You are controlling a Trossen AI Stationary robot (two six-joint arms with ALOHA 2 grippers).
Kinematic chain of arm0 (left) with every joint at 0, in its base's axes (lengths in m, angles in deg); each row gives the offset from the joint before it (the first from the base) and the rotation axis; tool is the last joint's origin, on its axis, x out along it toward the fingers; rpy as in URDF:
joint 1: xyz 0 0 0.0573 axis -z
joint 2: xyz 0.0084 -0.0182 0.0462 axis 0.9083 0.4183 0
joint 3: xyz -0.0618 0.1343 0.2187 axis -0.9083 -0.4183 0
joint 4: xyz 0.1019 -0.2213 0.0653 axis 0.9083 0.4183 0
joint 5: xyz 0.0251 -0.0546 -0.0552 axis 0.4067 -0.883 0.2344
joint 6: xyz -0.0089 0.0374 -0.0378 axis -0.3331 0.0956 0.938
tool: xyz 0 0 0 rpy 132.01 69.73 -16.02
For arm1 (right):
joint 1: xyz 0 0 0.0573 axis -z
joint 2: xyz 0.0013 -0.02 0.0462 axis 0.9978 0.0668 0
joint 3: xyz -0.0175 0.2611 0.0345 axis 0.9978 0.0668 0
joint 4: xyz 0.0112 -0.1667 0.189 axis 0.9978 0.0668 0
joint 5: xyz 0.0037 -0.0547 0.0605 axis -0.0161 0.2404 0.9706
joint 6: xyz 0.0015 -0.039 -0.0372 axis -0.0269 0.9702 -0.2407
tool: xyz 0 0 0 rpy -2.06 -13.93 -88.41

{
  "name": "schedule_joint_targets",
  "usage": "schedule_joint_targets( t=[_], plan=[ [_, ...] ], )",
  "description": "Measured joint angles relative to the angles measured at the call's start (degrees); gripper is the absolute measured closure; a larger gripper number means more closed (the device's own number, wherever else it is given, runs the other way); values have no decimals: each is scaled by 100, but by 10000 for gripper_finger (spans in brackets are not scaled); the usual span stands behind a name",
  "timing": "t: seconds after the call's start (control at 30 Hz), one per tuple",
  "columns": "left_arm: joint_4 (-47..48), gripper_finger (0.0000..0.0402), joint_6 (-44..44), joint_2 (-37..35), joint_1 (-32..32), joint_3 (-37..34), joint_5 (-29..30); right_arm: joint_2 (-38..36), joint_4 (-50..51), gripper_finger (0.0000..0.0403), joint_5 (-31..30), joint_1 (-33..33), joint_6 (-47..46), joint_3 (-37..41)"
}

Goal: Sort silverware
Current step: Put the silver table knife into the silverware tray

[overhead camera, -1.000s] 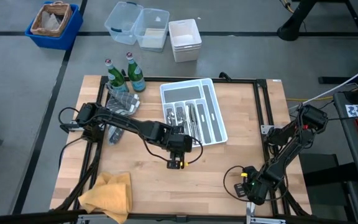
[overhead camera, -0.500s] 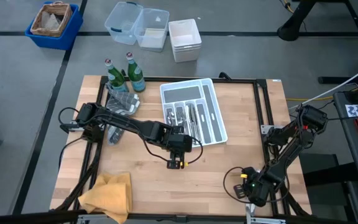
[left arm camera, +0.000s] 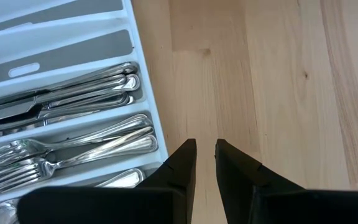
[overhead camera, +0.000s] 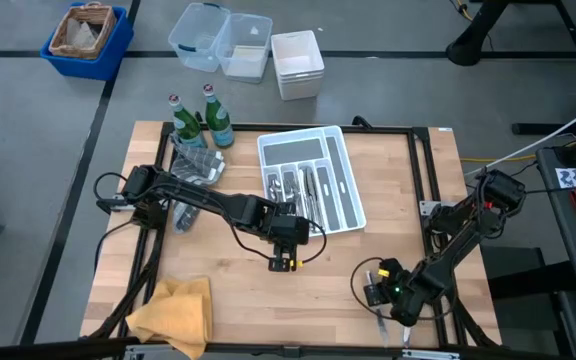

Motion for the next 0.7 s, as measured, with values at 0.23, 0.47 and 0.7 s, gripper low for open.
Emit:
schedule_joint_targets(
  t=[0.23, 0.47, 0.7],
  plan=[
    [0, 353, 0, 0, 0, 0, -1, -2, 126, 380, -17, 588, 789, 2],
    [202, 353, -17, 0, 0, 0, -1, -11, 171, 380, 140, 966, 1372, -37],
    [399, 353, -17, 0, 0, 0, -1, -7, 183, 380, 294, 992, 2015, -107]
  ],
)
